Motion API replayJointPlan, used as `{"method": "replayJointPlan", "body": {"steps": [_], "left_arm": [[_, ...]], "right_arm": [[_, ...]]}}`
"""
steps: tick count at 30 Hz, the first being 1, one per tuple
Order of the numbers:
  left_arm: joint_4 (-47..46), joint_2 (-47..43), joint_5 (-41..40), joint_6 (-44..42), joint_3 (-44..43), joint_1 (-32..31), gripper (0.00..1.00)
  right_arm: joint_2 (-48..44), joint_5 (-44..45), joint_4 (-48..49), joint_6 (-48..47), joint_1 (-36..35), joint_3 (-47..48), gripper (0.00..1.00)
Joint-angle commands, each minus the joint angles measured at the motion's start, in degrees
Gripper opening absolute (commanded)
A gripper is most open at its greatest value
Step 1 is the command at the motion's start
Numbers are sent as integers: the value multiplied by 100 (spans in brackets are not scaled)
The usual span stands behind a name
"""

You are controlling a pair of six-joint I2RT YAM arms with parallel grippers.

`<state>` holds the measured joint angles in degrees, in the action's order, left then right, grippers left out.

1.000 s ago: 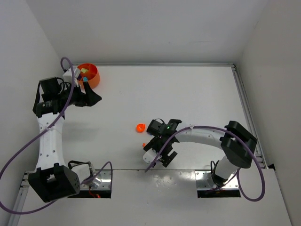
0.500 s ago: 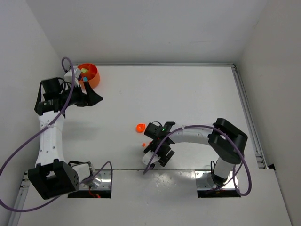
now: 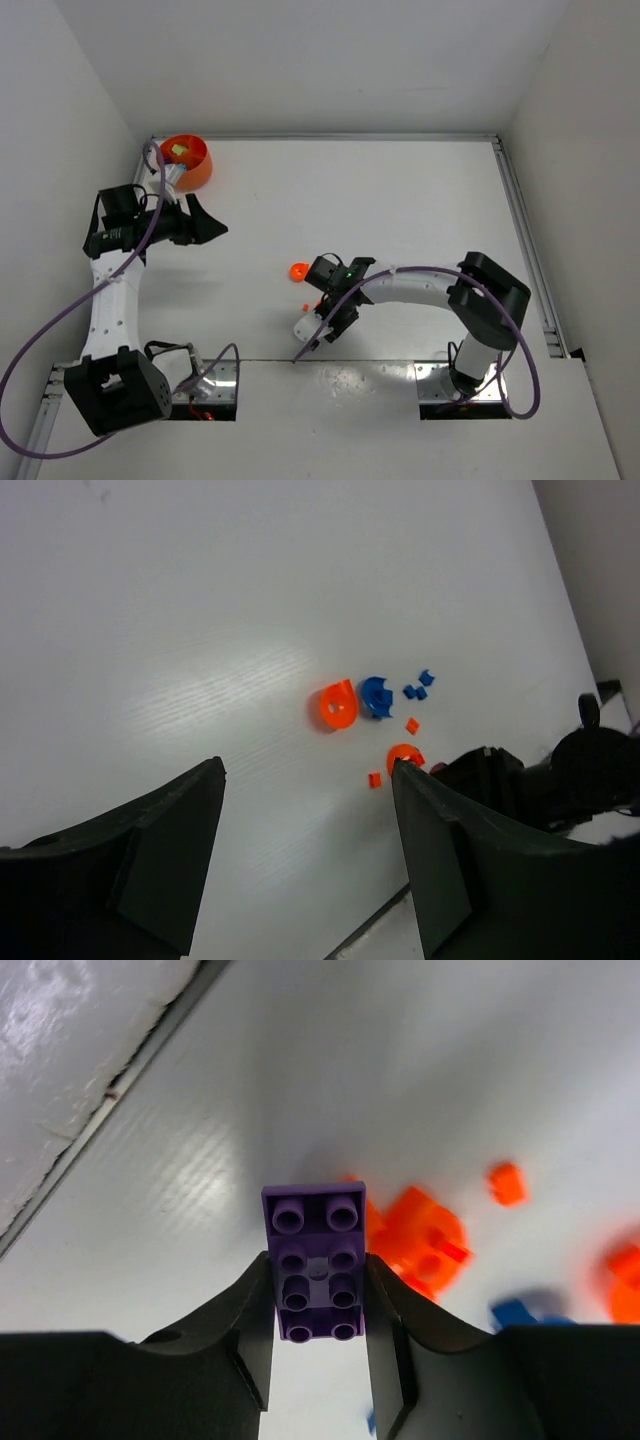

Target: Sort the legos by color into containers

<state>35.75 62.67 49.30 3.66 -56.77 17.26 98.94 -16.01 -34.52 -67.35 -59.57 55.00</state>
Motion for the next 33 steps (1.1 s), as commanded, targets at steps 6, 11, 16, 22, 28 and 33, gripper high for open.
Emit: {"method": "replayJointPlan", "body": {"steps": [6,11,16,22,28,33], "left_arm": [[38,-291,1758,-199,764,-643,72],[38,-107,1759,-23,764,-1382,72],[99,201,1759,-23,694,-1822,68],[99,499,1706,-23,589,-2121,66],[99,614,1706,-23,536,-2262,65],[99,614,1706,-76,588,-2314,62]], "right_arm": [[-744,396,507,1329,33,1319,10],[-491,678,675,1558,-90,1917,8],[-375,879,736,1611,-142,2225,8],[-322,1065,789,1611,-213,2383,8],[-322,1179,842,1611,-327,2497,8],[-270,1293,842,1611,-485,2550,8]]}}
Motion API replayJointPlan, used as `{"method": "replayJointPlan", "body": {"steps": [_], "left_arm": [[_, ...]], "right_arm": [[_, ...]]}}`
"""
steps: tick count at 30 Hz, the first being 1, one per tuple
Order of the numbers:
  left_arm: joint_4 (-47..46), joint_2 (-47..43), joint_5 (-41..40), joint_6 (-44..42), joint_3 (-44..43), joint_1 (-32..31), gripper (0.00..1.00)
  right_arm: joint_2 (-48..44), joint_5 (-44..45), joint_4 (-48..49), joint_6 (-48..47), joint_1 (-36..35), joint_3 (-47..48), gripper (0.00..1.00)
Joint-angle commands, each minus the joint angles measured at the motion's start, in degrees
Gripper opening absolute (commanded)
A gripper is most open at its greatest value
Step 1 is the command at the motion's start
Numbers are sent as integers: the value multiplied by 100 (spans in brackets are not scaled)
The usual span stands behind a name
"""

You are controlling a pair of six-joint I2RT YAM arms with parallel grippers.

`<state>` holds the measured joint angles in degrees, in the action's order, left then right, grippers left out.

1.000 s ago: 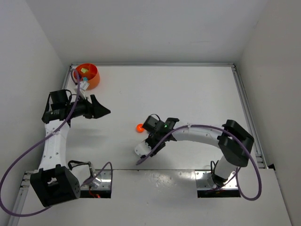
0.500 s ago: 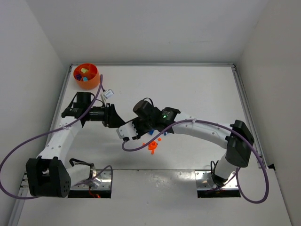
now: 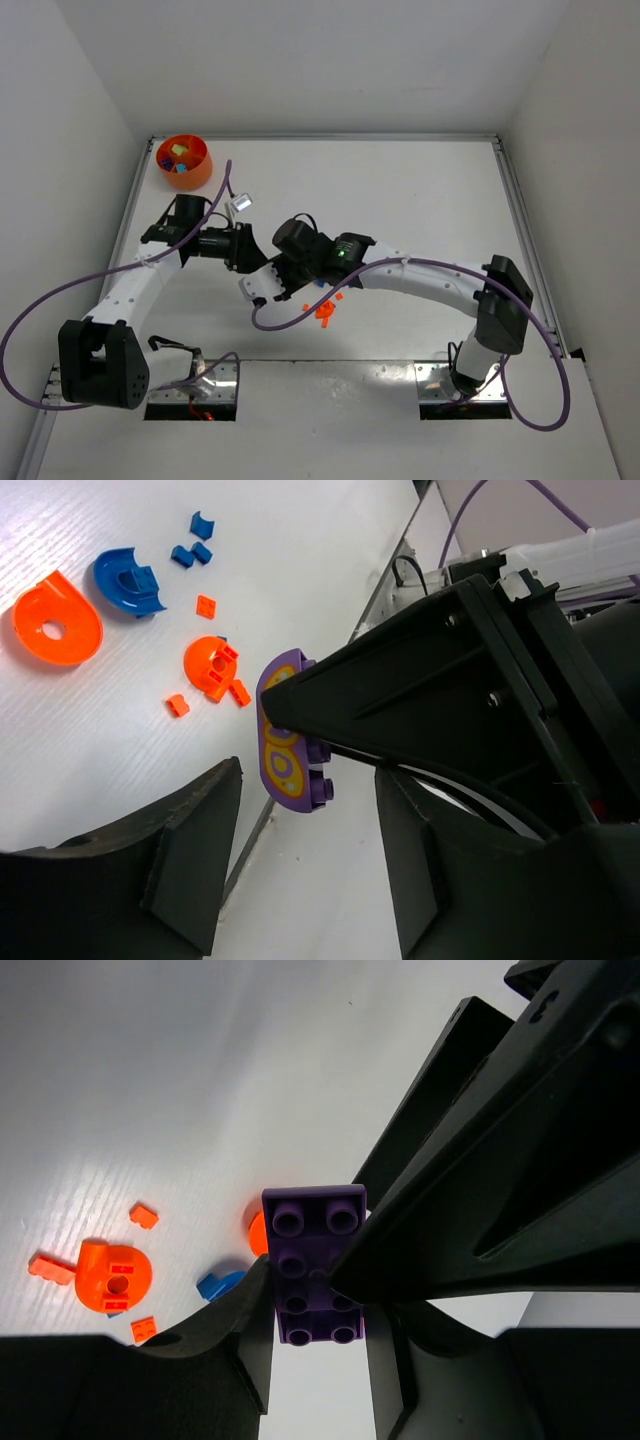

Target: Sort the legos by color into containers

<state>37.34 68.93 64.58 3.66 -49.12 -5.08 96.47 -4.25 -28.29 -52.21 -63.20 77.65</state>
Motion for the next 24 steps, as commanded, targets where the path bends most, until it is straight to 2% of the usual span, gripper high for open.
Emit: {"method": "replayJointPlan", "body": {"steps": [1,2,7,11,15,16,18,19,21,24], "left_arm": [[-60,-11,178,-76,-177,-81,60],[-60,-11,117,-76,-177,-81,60],[-60,41,117,-76,-177,-133,48],[-60,42,117,-76,-124,-133,46],[-60,95,117,-76,-124,-133,39],[-60,95,117,-76,-124,-133,33],[-60,95,117,-76,-124,-133,27],[-60,95,117,-76,-124,-133,20],[-60,95,64,-128,-124,-133,16],[-60,34,12,-129,-124,-133,9]], "right_arm": [[30,117,219,97,-122,286,8],[30,170,271,97,-122,338,8],[30,310,333,97,-175,339,8],[30,372,386,97,-175,339,8],[-23,372,386,97,-175,339,8],[-23,433,386,97,-175,339,8],[-23,495,448,157,-175,339,8],[-75,495,500,158,-175,339,8],[-75,548,552,272,-175,339,9],[-75,671,553,447,-175,339,35]]}}
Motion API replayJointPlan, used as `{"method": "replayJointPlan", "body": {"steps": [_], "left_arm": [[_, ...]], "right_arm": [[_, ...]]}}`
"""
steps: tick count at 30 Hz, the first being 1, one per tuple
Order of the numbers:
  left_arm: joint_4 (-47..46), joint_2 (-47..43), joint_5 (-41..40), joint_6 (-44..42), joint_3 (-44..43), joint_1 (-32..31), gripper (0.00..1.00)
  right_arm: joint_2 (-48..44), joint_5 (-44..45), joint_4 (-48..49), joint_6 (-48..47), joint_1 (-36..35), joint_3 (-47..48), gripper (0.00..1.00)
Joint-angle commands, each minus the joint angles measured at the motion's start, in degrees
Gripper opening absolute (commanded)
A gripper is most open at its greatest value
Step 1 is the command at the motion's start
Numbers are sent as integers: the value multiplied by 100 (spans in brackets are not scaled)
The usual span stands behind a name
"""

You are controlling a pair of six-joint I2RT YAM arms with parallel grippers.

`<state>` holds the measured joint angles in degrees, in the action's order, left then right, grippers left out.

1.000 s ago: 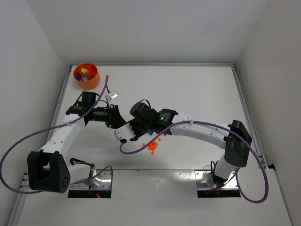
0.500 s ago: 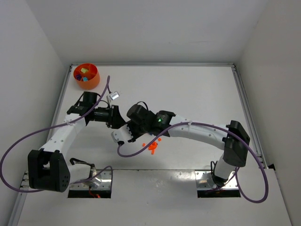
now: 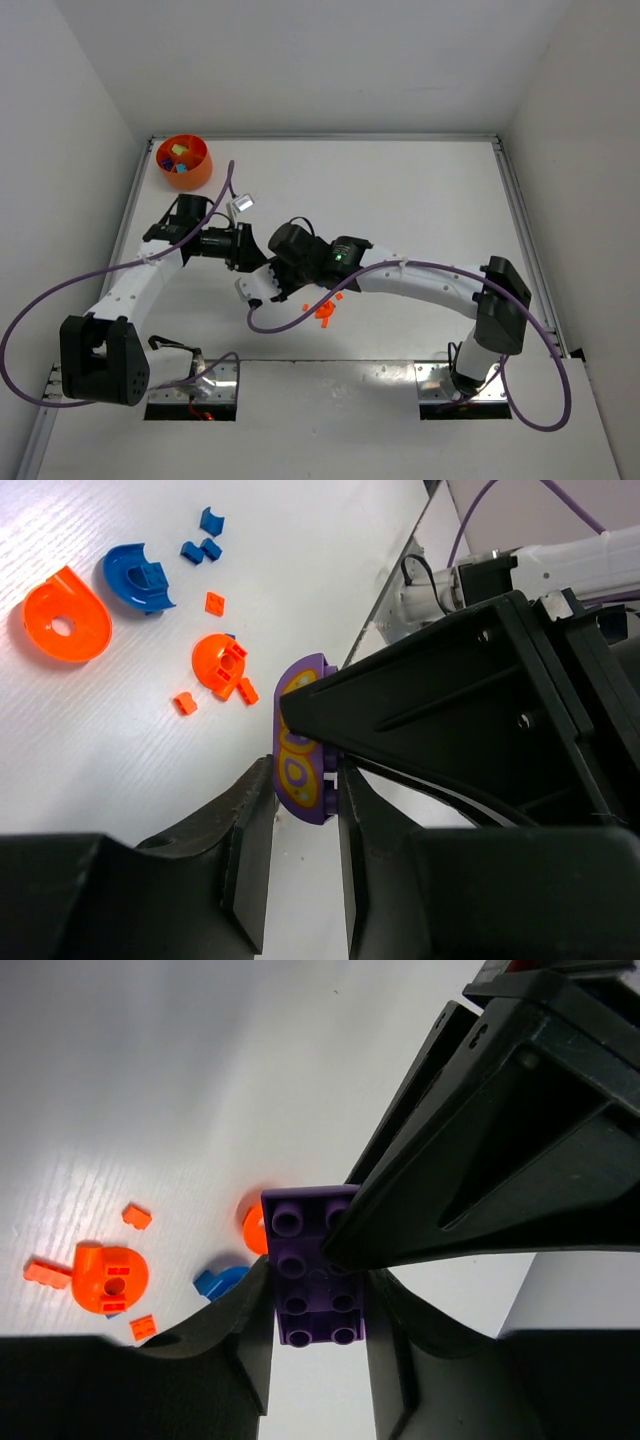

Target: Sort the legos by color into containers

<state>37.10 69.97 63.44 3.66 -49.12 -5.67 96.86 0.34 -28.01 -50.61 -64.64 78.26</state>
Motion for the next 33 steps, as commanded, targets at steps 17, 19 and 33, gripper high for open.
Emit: {"method": "replayJointPlan", "body": {"steps": [17,19,33], "left_arm": [[-798,-116,-2549,371,-1177,839,0],[-1124,-116,-3221,756,-1336,1058,0],[-1926,2089,-6405,2094,-3814,1912,0]], "right_arm": [[-1221,299,682,2080,1164,-764,97],[-1414,300,823,2326,1357,-1231,97],[-1274,81,489,3953,2052,-1717,99]]}}
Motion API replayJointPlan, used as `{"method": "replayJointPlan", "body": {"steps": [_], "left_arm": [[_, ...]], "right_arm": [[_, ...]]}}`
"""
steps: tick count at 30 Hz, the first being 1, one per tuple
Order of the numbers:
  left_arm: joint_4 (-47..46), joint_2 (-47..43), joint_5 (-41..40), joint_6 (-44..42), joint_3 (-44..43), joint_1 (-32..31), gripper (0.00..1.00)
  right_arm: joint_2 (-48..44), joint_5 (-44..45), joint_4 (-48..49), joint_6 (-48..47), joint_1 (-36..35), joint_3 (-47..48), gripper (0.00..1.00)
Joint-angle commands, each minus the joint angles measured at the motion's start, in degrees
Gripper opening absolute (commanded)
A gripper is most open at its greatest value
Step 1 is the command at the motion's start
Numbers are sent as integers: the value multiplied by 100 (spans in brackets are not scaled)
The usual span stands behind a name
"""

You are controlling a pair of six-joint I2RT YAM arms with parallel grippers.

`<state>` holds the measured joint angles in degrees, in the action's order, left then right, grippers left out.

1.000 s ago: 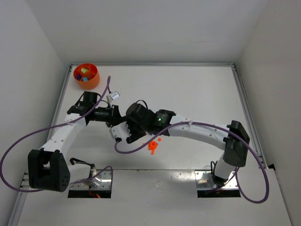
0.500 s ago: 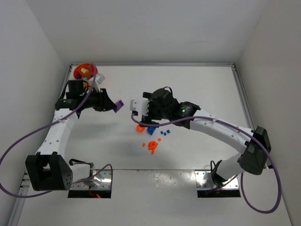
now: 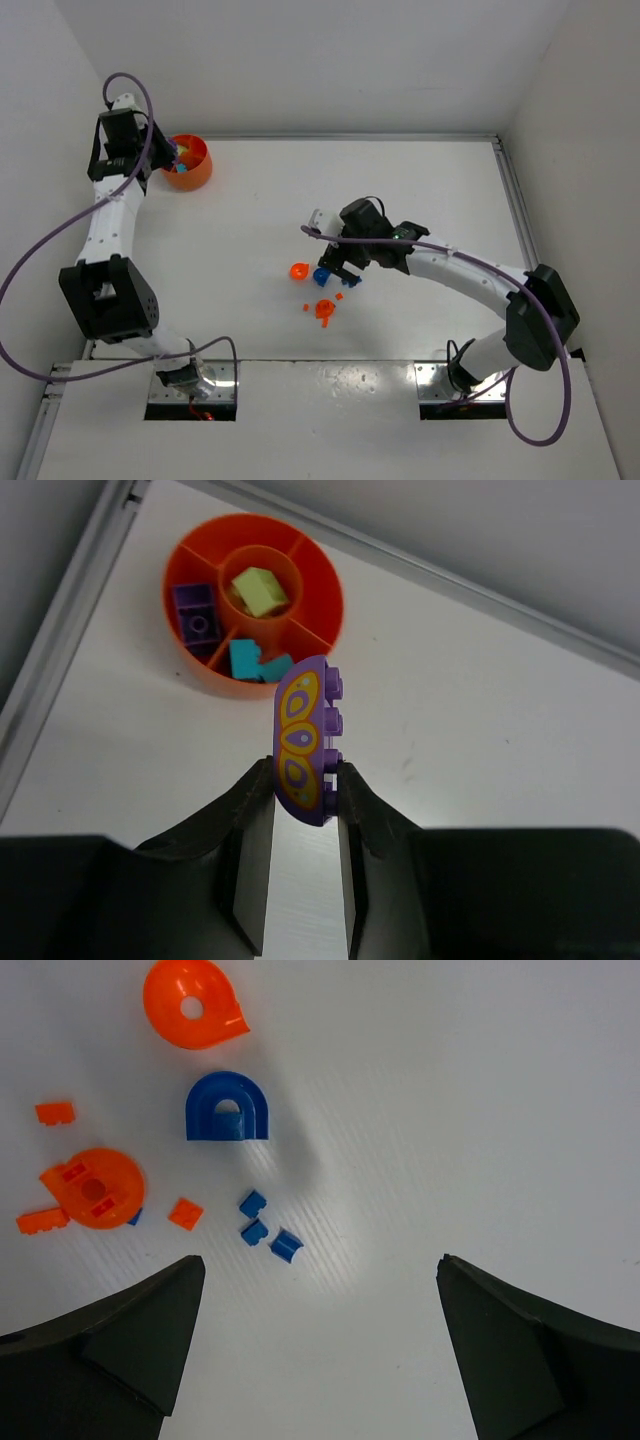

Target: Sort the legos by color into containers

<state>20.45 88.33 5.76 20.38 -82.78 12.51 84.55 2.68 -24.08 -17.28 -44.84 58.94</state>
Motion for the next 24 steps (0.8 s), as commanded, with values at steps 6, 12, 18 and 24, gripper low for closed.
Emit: {"method": "replayJointPlan", "body": {"steps": [6,12,18,24], "left_arm": [[-261,1229,-1068,809,-1300,304,0],[-261,2143,-954,819,-2135,304,0],[-261,2653,-1331,634,-2348,304,0],[-261,2900,-1455,459,-2523,304,0]], "right_arm": [[-97,-93,341,1138,248,276,99],[-97,-39,474,1323,440,162,99],[-97,-101,527,1481,564,162,99],[104,-338,527,1534,687,232,99]]}}
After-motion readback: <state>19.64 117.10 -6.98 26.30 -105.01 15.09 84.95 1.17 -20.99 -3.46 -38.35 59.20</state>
